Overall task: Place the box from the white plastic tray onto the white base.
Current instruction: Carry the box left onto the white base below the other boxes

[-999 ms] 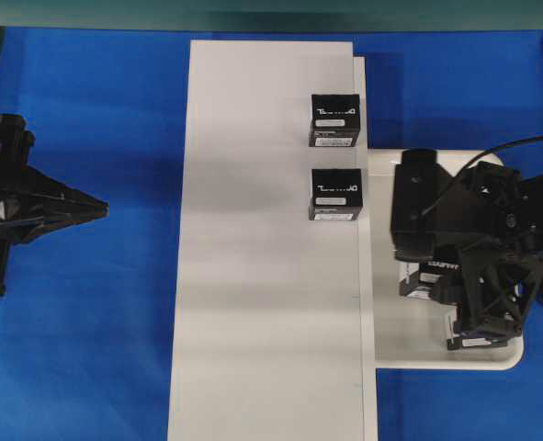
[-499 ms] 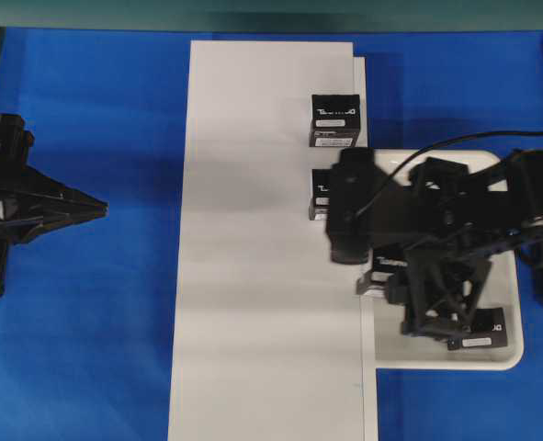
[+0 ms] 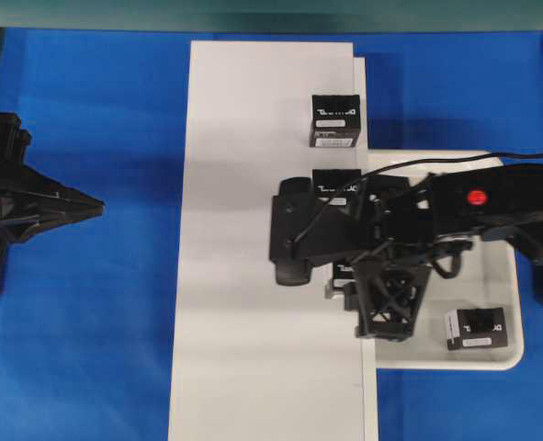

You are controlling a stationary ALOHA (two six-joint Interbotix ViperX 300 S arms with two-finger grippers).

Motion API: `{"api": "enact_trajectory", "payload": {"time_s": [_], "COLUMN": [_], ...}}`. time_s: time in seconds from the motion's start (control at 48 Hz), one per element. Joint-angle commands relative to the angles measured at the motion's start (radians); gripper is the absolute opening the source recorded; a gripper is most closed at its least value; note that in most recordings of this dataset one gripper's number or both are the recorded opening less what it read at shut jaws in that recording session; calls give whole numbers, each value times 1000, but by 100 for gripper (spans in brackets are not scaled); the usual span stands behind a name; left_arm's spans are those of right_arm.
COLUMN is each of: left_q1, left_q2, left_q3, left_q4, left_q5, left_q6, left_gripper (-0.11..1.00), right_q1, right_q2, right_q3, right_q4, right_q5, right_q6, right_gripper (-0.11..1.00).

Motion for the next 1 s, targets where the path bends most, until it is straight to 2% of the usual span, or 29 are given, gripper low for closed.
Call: {"api": "enact_trajectory", "payload": {"time_s": [0.0, 0.375, 0.978], "left_q1": [-3, -5, -5], "left_q2": [3, 3, 8], "left_q3": [-26, -26, -26], "left_q4": [3, 2, 3], "left_q5": [-5, -5, -5], "left_q6": [-2, -2, 0], "left_gripper": [-4, -4, -4], "right_q1": [-3, -9, -25], "right_q2": [31, 81, 84], "right_q3": [-5, 0, 34], "right_q4": [-3, -3, -3], "right_q5": [-23, -55, -115], "right_q6": [-11, -29, -29], "right_gripper": [57, 57, 57]}}
